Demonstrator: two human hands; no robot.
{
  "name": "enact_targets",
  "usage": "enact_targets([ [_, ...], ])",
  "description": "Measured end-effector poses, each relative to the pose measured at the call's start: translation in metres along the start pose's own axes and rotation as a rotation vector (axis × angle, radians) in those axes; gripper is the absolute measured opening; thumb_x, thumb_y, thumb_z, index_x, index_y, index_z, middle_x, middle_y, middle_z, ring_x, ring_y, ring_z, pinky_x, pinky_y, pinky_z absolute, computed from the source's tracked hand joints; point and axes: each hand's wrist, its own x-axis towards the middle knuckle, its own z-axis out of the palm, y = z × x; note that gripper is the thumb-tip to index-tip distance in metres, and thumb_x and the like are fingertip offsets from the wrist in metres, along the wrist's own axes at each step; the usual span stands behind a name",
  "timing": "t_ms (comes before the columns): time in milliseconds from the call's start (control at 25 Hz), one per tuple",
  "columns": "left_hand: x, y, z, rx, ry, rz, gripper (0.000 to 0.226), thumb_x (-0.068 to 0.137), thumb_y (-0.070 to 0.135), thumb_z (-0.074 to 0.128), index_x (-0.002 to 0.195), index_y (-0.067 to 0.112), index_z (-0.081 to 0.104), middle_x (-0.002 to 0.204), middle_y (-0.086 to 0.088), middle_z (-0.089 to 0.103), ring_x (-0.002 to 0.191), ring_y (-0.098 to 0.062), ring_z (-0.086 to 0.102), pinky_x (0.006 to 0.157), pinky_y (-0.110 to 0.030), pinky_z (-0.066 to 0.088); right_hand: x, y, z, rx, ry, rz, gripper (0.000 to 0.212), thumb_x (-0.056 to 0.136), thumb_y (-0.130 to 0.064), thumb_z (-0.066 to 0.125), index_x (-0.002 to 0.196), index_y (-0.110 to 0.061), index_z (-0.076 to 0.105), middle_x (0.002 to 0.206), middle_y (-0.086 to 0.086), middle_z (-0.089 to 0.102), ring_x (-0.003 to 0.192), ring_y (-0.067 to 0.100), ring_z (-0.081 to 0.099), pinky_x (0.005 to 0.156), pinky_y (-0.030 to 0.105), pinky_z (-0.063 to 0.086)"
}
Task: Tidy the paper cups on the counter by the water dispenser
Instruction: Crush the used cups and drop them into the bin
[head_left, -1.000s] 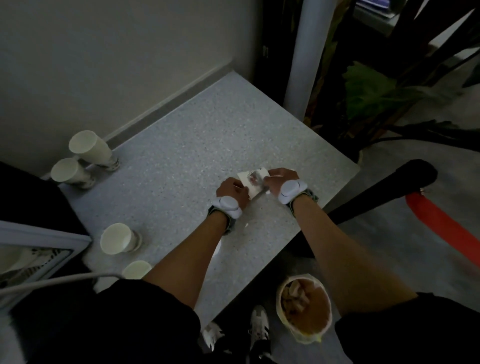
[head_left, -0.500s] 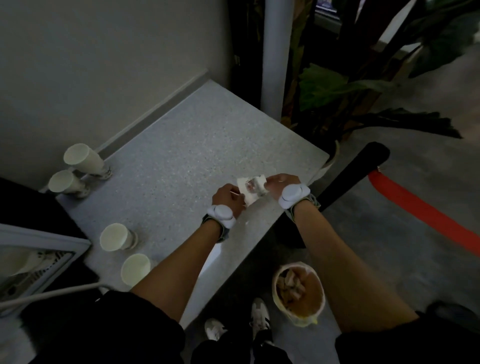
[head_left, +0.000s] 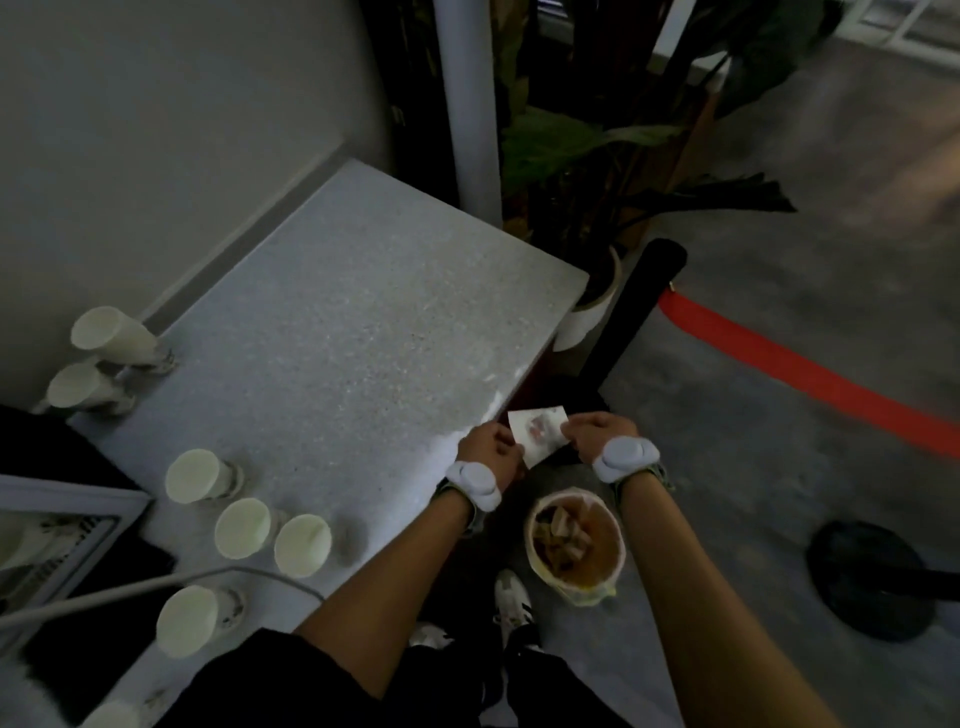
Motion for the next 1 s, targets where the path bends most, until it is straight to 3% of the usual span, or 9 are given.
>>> enact_targets([
  [200, -0.011, -0.004, 0.043, 0.076, -0.133, 0.012, 0.027, 0.087, 0.027, 0.067, 0.108, 0.010, 0.065, 0.105, -0.013, 0.072, 0.097, -0.029, 0.069, 0.083, -0.031, 0.055, -0.013, 0.053, -0.030, -0.022, -0.007, 0.047, 0.029, 0.088, -0.009, 0.065, 0.115, 0.001, 0.069, 0.125, 0.020, 0.064, 0.116, 0.037, 0.059, 0.106, 0.040, 0.045],
  [400, -0.020, -0.003, 0.081, 0.159, -0.183, -0.002, 0.027, 0.088, 0.026, 0.066, 0.108, 0.008, 0.066, 0.107, -0.014, 0.072, 0.099, -0.031, 0.068, 0.088, -0.036, 0.056, -0.018, 0.107, -0.042, 0.109, 0.054, 0.132, 0.027, 0.085, -0.005, 0.068, 0.109, 0.006, 0.069, 0.115, 0.029, 0.066, 0.092, 0.028, 0.058, 0.095, 0.043, 0.051],
  [520, -0.024, -0.007, 0.102, 0.143, -0.231, -0.003, 0.026, 0.089, 0.022, 0.065, 0.108, 0.004, 0.065, 0.104, -0.018, 0.072, 0.096, -0.034, 0.069, 0.087, -0.042, 0.057, -0.017, 0.130, -0.046, 0.129, 0.067, 0.180, 0.027, 0.083, -0.006, 0.069, 0.109, 0.003, 0.070, 0.113, 0.027, 0.068, 0.097, 0.034, 0.064, 0.094, 0.043, 0.053],
  [720, -0.029, -0.012, 0.119, 0.200, -0.235, -0.005, 0.030, 0.088, 0.022, 0.062, 0.116, 0.011, 0.066, 0.114, -0.011, 0.071, 0.104, -0.029, 0.067, 0.091, -0.033, 0.054, -0.015, 0.153, -0.050, 0.144, 0.053, 0.234, 0.031, 0.084, -0.001, 0.067, 0.113, 0.010, 0.066, 0.119, 0.031, 0.064, 0.105, 0.038, 0.062, 0.099, 0.045, 0.048],
  [840, -0.029, -0.015, 0.119, 0.237, -0.275, -0.063, 0.034, 0.092, 0.022, 0.060, 0.120, 0.003, 0.063, 0.123, -0.016, 0.066, 0.114, -0.029, 0.062, 0.093, -0.031, 0.049, -0.015, 0.154, -0.048, 0.070, 0.074, 0.292, 0.033, 0.088, -0.013, 0.064, 0.116, 0.004, 0.065, 0.122, 0.024, 0.065, 0.113, 0.036, 0.062, 0.096, 0.038, 0.049],
  [1000, -0.026, -0.014, 0.104, 0.287, -0.256, -0.041, 0.035, 0.091, 0.030, 0.060, 0.119, 0.009, 0.063, 0.124, -0.012, 0.065, 0.115, -0.030, 0.061, 0.099, -0.035, 0.048, -0.012, 0.145, -0.051, 0.005, 0.067, 0.326, 0.035, 0.090, -0.019, 0.061, 0.120, -0.002, 0.064, 0.126, 0.020, 0.063, 0.119, 0.033, 0.060, 0.093, 0.033, 0.050],
])
